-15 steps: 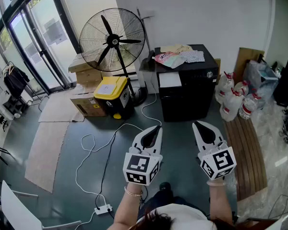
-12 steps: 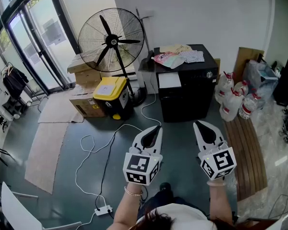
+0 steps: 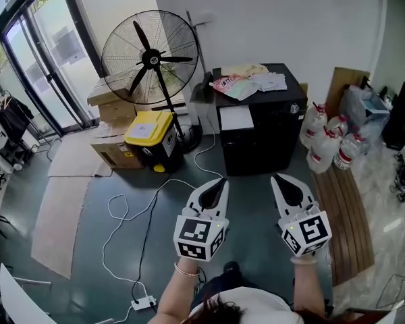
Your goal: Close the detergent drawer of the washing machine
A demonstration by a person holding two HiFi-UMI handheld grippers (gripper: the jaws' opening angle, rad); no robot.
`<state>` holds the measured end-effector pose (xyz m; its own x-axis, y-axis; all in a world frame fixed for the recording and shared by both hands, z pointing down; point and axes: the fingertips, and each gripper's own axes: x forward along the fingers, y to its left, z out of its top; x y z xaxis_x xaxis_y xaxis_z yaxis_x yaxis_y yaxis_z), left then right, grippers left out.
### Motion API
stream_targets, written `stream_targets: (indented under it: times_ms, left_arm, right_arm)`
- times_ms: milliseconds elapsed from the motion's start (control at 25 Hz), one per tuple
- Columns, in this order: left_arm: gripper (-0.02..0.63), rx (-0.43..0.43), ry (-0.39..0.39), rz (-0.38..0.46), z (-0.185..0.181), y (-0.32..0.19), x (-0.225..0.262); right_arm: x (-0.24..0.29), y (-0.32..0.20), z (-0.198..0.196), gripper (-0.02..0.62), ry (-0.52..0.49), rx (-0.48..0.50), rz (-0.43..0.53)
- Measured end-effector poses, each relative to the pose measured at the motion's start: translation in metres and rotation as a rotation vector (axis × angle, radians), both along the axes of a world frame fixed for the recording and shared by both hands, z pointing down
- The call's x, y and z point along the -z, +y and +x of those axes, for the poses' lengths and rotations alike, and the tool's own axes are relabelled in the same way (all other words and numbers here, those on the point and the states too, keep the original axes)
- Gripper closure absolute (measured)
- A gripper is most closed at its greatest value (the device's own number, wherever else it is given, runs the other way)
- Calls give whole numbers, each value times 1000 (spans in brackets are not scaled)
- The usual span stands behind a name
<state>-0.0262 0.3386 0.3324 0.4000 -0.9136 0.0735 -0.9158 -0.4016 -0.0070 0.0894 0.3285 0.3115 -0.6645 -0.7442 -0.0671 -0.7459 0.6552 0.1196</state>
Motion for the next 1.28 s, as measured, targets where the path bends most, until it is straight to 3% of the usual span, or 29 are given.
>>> stream_targets:
  times_ms: [560,1280]
  left_arm:
    - [588,-39,16,-11,-32,-68,-10]
    - [588,-95,33,-41,-40,-125,-27]
  right_arm:
    - [-9,-70,-23,571,-67,-72,-46]
    - [-25,-127,-26,569,-31,-150,-78]
